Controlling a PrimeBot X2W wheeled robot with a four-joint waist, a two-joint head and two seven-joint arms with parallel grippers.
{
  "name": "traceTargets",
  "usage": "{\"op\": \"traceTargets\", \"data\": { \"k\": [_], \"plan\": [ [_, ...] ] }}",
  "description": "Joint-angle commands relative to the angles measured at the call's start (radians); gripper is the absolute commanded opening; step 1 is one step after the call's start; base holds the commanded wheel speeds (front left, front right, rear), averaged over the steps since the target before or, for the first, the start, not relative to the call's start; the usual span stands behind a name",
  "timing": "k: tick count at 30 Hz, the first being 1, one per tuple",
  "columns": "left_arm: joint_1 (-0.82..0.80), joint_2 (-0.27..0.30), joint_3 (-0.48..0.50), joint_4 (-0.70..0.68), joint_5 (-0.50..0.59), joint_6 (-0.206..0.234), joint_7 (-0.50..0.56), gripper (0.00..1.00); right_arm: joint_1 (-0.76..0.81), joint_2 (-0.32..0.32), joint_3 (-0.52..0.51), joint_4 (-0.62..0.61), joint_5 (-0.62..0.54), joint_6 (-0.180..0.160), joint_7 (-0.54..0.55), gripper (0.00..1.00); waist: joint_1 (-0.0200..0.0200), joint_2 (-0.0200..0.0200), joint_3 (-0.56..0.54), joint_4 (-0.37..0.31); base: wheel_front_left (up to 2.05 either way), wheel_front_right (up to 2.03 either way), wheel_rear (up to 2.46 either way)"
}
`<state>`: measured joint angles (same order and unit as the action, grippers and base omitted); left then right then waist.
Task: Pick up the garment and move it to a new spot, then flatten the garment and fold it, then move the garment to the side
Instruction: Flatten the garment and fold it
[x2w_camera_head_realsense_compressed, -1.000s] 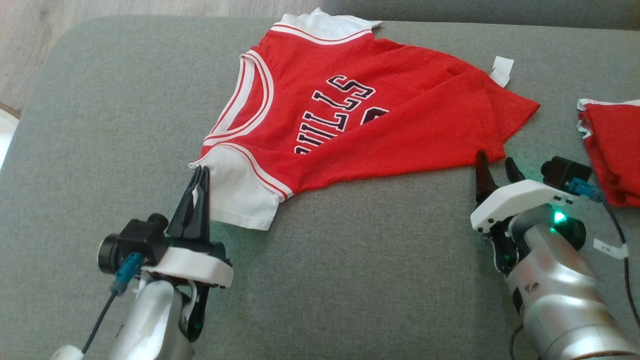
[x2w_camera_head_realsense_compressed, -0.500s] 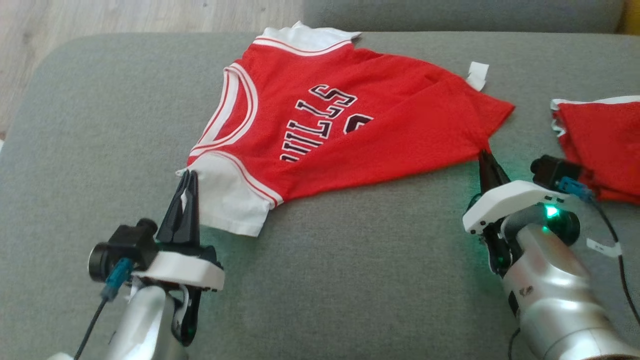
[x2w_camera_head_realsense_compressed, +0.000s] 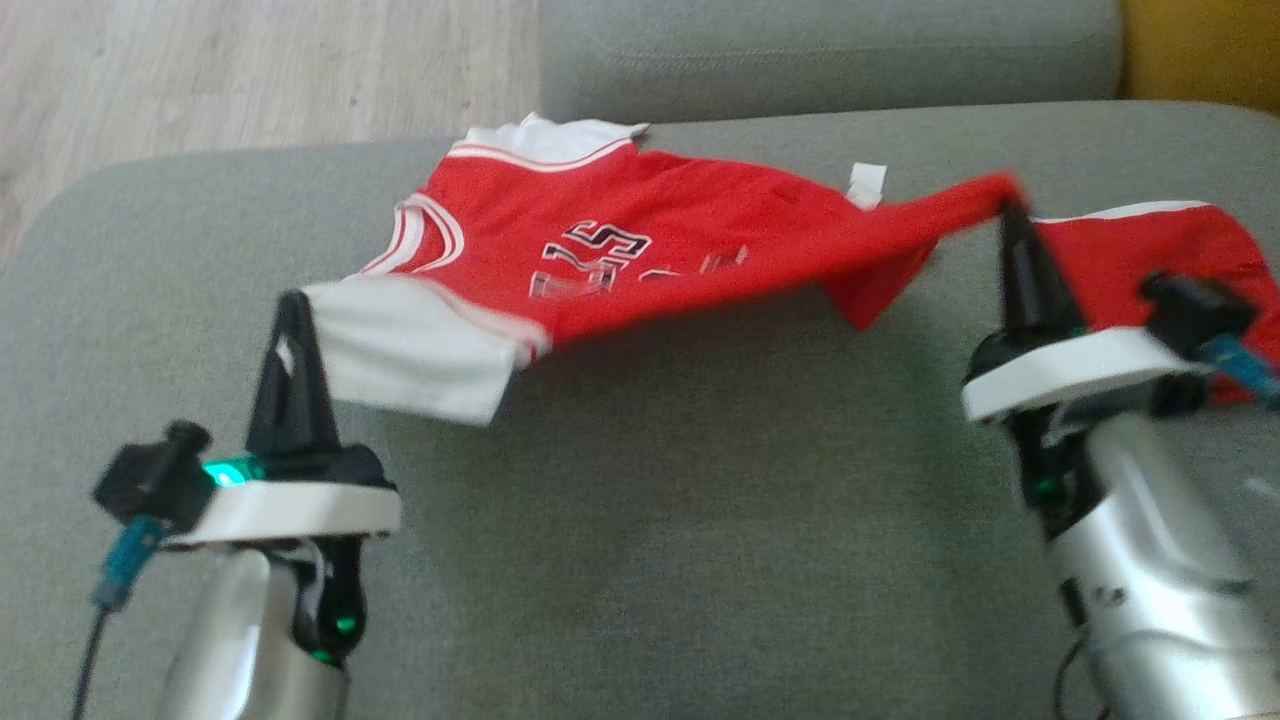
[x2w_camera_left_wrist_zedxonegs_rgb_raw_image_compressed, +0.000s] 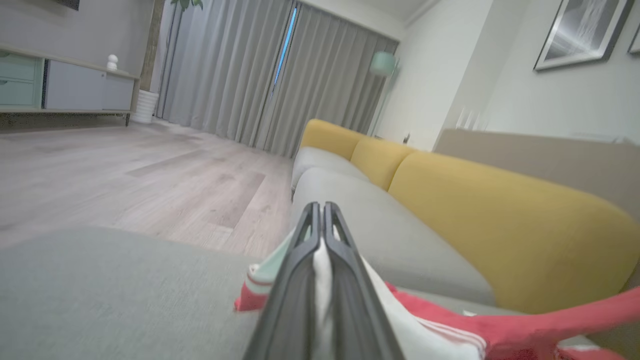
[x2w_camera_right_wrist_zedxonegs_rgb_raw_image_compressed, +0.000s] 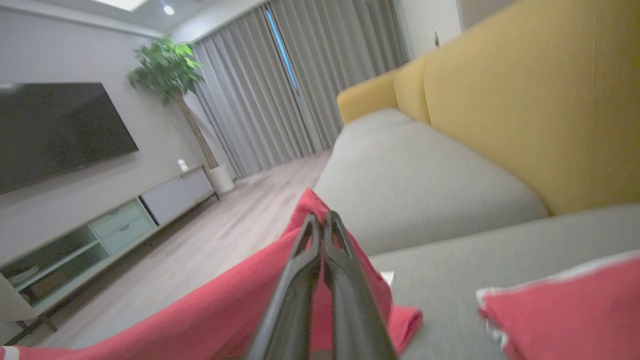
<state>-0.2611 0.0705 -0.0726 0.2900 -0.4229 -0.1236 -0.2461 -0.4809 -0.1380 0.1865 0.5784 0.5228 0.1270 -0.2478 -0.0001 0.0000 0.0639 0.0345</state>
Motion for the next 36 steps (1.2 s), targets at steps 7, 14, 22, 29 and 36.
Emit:
{"op": "traceTargets", "data": {
  "k": [7,14,22,29,36],
  "plan": [
    [-0.145,0.010,0.075,-0.174,-0.132,-0.004,0.052,0.00,-0.061,-0.085,0.000,-0.275,-0.016,0.004,0.026,0.00,0.0001,0.0000,-0.054,-0.045,0.00,0.00,0.00],
    [-0.250,0.007,0.120,-0.372,-0.208,0.031,0.081,0.00,-0.124,-0.130,-0.027,-0.491,-0.119,0.004,0.056,0.00,0.0001,0.0000,-0.077,-0.078,0.00,0.00,0.00],
    [-0.297,0.033,0.126,-0.618,-0.145,0.099,0.108,0.00,-0.118,-0.153,-0.078,-0.719,-0.195,0.004,0.137,0.00,0.0001,0.0000,-0.089,-0.098,0.00,0.00,0.00],
    [-0.334,0.053,0.135,-0.672,-0.144,0.143,0.183,0.00,-0.091,-0.138,-0.120,-0.813,-0.221,0.004,0.248,0.00,0.0001,0.0000,-0.047,-0.102,0.00,0.00,0.00],
    [-0.502,0.123,0.158,-0.383,-0.185,0.121,0.252,0.00,-0.232,-0.091,-0.154,-0.650,-0.198,0.004,0.327,0.00,0.0001,0.0000,0.100,-0.083,0.00,0.00,0.00]
  ]
}}
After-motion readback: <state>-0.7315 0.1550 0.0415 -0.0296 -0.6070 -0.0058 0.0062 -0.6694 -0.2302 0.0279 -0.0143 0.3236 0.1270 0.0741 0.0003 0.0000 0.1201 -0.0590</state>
